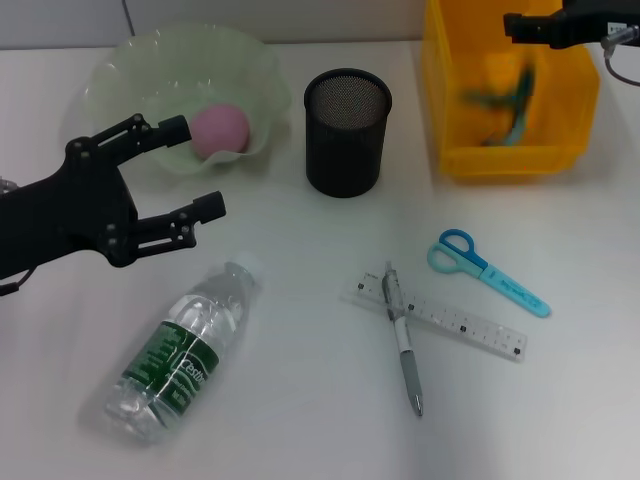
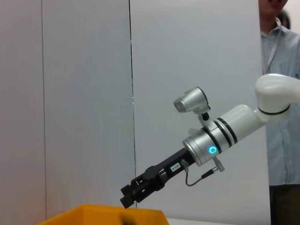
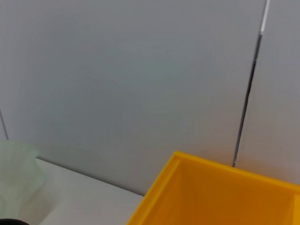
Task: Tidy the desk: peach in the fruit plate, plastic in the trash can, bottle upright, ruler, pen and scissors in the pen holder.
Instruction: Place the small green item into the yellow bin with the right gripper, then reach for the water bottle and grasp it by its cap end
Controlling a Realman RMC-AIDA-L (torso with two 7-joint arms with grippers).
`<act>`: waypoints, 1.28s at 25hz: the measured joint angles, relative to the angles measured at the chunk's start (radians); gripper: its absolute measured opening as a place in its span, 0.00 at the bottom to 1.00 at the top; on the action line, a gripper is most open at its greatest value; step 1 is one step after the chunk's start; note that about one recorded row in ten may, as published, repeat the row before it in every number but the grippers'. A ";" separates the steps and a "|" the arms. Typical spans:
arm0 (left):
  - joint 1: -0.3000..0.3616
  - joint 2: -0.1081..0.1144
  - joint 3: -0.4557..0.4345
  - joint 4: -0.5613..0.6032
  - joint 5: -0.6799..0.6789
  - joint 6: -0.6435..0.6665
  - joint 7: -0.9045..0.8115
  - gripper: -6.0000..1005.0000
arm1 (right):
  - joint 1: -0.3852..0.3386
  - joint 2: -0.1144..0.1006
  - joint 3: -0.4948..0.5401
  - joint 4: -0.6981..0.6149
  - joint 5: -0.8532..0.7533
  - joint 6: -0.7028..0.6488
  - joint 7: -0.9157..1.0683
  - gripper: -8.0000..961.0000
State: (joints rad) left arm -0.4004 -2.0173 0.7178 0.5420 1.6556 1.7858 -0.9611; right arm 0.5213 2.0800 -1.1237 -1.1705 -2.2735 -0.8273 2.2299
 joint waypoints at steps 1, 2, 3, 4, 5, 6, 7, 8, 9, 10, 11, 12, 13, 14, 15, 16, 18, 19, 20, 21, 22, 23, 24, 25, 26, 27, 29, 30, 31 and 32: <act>-0.001 0.000 0.000 0.000 0.001 -0.001 -0.001 0.84 | -0.002 0.000 -0.001 0.000 0.000 -0.001 -0.002 0.82; -0.001 0.000 0.000 0.001 0.002 -0.002 -0.003 0.84 | -0.004 0.000 -0.002 0.000 0.000 -0.003 -0.005 0.88; -0.002 0.000 0.000 0.001 0.002 -0.002 -0.004 0.83 | -0.006 0.000 -0.003 -0.002 0.000 -0.005 -0.007 0.88; -0.002 0.000 0.000 0.001 0.003 -0.002 -0.007 0.83 | -0.009 0.000 -0.002 -0.006 0.001 -0.006 -0.008 0.88; -0.003 0.000 0.000 0.001 0.002 -0.002 -0.012 0.83 | -0.017 0.001 -0.002 -0.016 0.008 -0.006 -0.011 0.88; -0.004 0.000 0.000 0.005 0.001 0.000 -0.024 0.83 | -0.029 0.002 -0.003 -0.033 0.020 -0.007 -0.015 0.88; -0.004 0.000 0.000 0.012 0.000 0.001 -0.040 0.83 | -0.053 0.003 -0.010 -0.058 0.053 -0.011 -0.028 0.88; -0.004 0.000 0.001 0.027 -0.001 0.001 -0.071 0.83 | -0.078 0.003 -0.020 -0.084 0.096 -0.017 -0.051 0.88; -0.003 -0.003 0.003 0.047 0.000 -0.001 -0.103 0.83 | -0.114 0.003 -0.034 -0.114 0.156 -0.032 -0.084 0.87; -0.003 -0.003 0.003 0.047 0.000 -0.001 -0.103 0.83 | -0.155 0.003 -0.052 -0.143 0.240 -0.055 -0.140 0.87; -0.002 -0.007 0.005 0.066 0.002 -0.005 -0.134 0.83 | -0.198 0.003 -0.070 -0.165 0.320 -0.079 -0.209 0.87; 0.005 -0.027 0.018 0.147 0.030 -0.025 -0.233 0.83 | -0.251 0.004 -0.090 -0.180 0.422 -0.113 -0.304 0.87; 0.009 -0.036 0.025 0.186 0.049 -0.032 -0.274 0.83 | -0.293 0.004 -0.106 -0.183 0.503 -0.136 -0.384 0.87; 0.019 -0.051 0.048 0.262 0.081 -0.047 -0.347 0.83 | -0.340 0.005 -0.123 -0.181 0.589 -0.163 -0.475 0.87; 0.019 -0.051 0.048 0.262 0.081 -0.047 -0.347 0.83 | -0.379 0.006 -0.139 -0.172 0.660 -0.183 -0.555 0.87; 0.029 -0.057 0.082 0.317 0.091 -0.061 -0.416 0.83 | -0.417 0.006 -0.153 -0.155 0.731 -0.205 -0.637 0.87; 0.078 -0.060 0.244 0.506 0.100 -0.142 -0.647 0.83 | -0.475 0.007 -0.172 -0.102 0.839 -0.249 -0.768 0.87; 0.089 -0.059 0.277 0.541 0.102 -0.165 -0.687 0.83 | -0.492 0.007 -0.174 -0.075 0.872 -0.271 -0.810 0.87; 0.107 -0.059 0.326 0.601 0.108 -0.197 -0.740 0.83 | -0.505 0.007 -0.171 -0.044 0.898 -0.296 -0.847 0.87; 0.142 -0.056 0.418 0.700 0.134 -0.264 -0.839 0.83 | -0.511 0.007 -0.168 -0.017 0.912 -0.317 -0.868 0.87; 0.162 -0.054 0.481 0.777 0.173 -0.314 -0.914 0.83 | -0.516 0.007 -0.165 0.008 0.925 -0.338 -0.888 0.87; 0.183 -0.053 0.548 0.856 0.220 -0.361 -0.994 0.83 | -0.519 0.006 -0.163 0.032 0.933 -0.354 -0.901 0.87; 0.194 -0.053 0.607 0.926 0.294 -0.400 -1.091 0.83 | -0.521 0.006 -0.162 0.050 0.938 -0.366 -0.912 0.87; 0.197 -0.053 0.663 0.989 0.371 -0.423 -1.187 0.83 | -0.523 0.006 -0.161 0.065 0.941 -0.379 -0.925 0.87; 0.195 -0.053 0.714 1.041 0.454 -0.438 -1.283 0.83 | -0.524 0.006 -0.160 0.072 0.941 -0.387 -0.934 0.87; 0.187 -0.054 0.757 1.074 0.526 -0.446 -1.365 0.83 | -0.526 0.007 -0.160 0.079 0.942 -0.395 -0.944 0.87; 0.164 -0.056 0.849 1.120 0.687 -0.461 -1.548 0.83 | -0.527 0.007 -0.163 0.089 0.943 -0.402 -0.953 0.87; 0.147 -0.056 0.892 1.130 0.755 -0.468 -1.622 0.83 | -0.527 0.007 -0.166 0.096 0.944 -0.404 -0.956 0.87; 0.134 -0.057 0.928 1.135 0.812 -0.473 -1.682 0.83 | -0.525 0.007 -0.167 0.099 0.944 -0.406 -0.957 0.87; 0.115 -0.058 0.960 1.130 0.866 -0.477 -1.737 0.83 | -0.523 0.007 -0.169 0.102 0.945 -0.410 -0.957 0.87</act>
State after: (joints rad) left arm -0.2853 -2.0755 1.6777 1.6715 2.5213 1.3085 -2.6982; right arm -0.0021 2.0869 -1.2929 -1.0684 -1.3290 -1.2369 1.2724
